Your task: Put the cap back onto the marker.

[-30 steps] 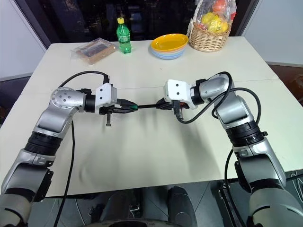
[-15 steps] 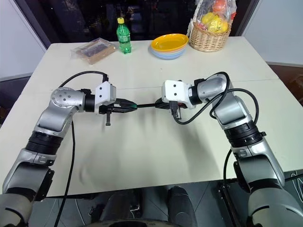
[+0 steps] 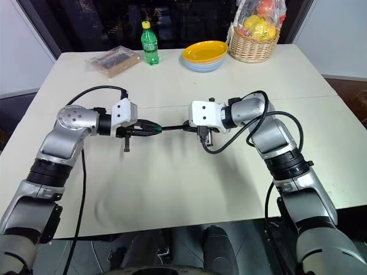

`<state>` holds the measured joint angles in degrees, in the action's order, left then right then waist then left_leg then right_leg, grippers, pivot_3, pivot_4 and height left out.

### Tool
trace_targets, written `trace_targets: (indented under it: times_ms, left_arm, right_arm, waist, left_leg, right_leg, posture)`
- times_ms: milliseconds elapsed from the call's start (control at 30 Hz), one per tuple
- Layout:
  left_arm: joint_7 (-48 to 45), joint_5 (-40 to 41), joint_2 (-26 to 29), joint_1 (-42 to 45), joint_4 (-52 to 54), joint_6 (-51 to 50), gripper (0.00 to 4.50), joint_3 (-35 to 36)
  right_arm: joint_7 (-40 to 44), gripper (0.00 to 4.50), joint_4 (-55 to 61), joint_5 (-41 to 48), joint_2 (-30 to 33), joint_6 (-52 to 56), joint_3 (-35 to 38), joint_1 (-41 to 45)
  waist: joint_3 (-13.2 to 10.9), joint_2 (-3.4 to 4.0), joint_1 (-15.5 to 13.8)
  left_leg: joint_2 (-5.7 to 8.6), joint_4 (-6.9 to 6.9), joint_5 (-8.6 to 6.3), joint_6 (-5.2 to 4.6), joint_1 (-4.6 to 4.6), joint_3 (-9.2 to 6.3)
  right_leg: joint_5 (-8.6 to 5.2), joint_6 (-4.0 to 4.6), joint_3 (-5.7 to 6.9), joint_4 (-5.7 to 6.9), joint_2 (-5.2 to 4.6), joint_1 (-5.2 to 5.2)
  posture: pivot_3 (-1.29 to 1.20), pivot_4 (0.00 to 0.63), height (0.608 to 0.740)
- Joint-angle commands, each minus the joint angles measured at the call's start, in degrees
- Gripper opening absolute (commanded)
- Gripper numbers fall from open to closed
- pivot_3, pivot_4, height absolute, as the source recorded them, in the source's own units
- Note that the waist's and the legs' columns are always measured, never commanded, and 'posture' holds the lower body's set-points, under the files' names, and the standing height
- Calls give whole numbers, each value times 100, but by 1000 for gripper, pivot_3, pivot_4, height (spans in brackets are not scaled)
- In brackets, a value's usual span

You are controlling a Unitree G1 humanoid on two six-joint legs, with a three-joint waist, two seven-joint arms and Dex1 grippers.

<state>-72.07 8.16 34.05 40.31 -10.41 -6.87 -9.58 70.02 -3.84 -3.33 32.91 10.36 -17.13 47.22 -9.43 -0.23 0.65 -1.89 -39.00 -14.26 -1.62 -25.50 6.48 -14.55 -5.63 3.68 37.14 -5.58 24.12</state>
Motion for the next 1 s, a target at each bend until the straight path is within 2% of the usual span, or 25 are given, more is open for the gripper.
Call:
trace_targets:
  times_ms: [33, 433, 733, 1000]
  left_arm:
    - [17, 42, -259, 114, 302, 425, 0, -173]
    - [147, -72, -541, 130, 198, 833, 0, -125]
    - [106, -27, -718, 242, 197, 727, 0, -139]
    - [92, -33, -644, 208, 224, 448, 0, -31]
  right_arm:
    - [20, 20, 492, 363, -394, -47, -122, 86]
    - [108, 20, 641, 466, -586, 226, -88, 125]
    - [68, 20, 640, 417, -757, 269, -158, 195]
    - [56, 20, 495, 294, -720, 146, -97, 211]
  waist:
    - [0, 0, -2]
    - [0, 0, 0]
    - [0, 0, 2]
    - [0, 0, 1]
  left_leg:
    - [0, 0, 0, 0, 0, 0]
    - [0, 0, -1, -1, 0, 0]
    - [0, 0, -1, -1, -1, 0]
    - [0, 0, -1, -1, -1, 0]
  right_leg:
    - [0, 0, 0, 0, 0, 0]
    - [0, 0, 0, 0, 0, 0]
    - [0, 0, 0, 0, 0, 0]
    - [0, 0, 0, 1, 0, 0]
  posture:
    - [0, 150, 740]
    - [0, 150, 740]
    - [0, 150, 740]
    - [0, 150, 740]
